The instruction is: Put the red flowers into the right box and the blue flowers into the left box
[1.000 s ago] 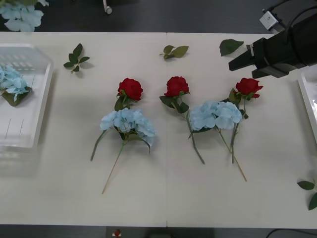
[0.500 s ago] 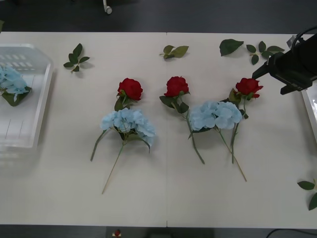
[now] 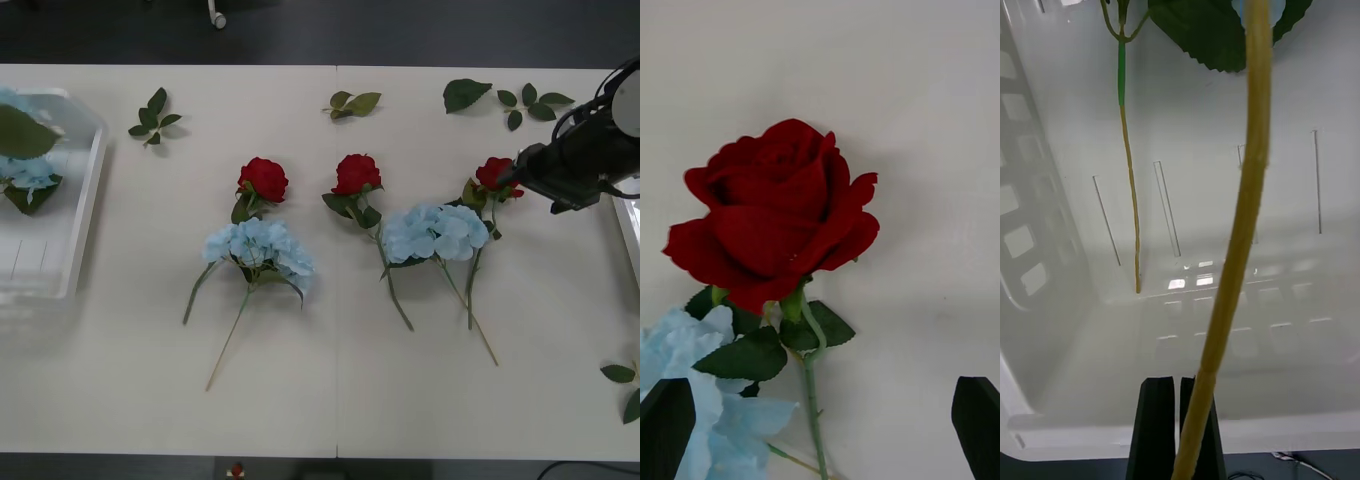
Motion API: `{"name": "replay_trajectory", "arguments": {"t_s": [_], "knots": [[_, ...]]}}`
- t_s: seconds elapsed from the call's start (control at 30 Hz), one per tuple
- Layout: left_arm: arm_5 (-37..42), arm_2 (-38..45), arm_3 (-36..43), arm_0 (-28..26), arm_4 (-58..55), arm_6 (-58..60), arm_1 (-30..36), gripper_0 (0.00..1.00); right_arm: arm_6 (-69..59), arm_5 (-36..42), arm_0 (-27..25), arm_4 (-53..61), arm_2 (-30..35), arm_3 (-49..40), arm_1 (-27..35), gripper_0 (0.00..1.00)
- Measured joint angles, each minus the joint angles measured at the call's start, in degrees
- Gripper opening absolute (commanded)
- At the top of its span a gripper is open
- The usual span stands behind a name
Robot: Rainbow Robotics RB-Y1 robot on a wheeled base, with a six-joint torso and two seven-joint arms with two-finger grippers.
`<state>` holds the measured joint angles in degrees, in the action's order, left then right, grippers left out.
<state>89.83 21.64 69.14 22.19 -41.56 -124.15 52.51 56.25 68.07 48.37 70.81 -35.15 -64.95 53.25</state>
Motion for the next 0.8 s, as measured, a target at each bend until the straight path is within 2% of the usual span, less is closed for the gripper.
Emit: {"name": "replay_trajectory", "arguments": {"t_s": [0.13,0.33,0.37,0.4,0.43,0.47,0.67,0.8], "knots": [[-2.61,-3.49,-0.90,0.00,0.79,0.01,0.00,0.00,0.20,-2.19,0.00,-1.07,-2.42,2.08,-1.35,1.00],[-5.68,-7.47,-1.61,0.00,0.62,0.08,0.00,0.00,1.62,-4.13,0.00,-2.30,-1.06,5.88,-5.10,1.00],[-5.90,-7.72,-1.61,0.00,0.62,0.09,0.00,0.38,2.67,-4.37,0.00,-2.67,-0.89,6.28,-5.66,1.00],[-6.05,-7.79,-1.61,0.00,0.60,0.10,0.00,0.57,3.93,-4.50,0.00,-3.10,-0.85,6.59,-6.16,1.00],[-6.13,-7.75,-1.61,0.00,0.57,0.11,0.00,0.85,4.74,-4.52,0.00,-3.42,-0.90,6.78,-6.56,1.00],[-6.17,-7.71,-1.61,0.00,0.53,0.11,0.00,1.00,5.28,-4.52,0.00,-3.59,-0.98,6.90,-6.84,1.00],[-7.15,-7.01,-1.41,0.00,-0.41,0.11,0.00,1.00,6.69,-4.52,0.00,-3.71,-3.06,6.91,-7.02,1.00],[-5.62,-3.12,-0.59,0.09,-0.90,0.11,0.00,1.00,10.41,-4.52,0.00,-3.73,-3.90,6.91,-7.02,1.00]]}}
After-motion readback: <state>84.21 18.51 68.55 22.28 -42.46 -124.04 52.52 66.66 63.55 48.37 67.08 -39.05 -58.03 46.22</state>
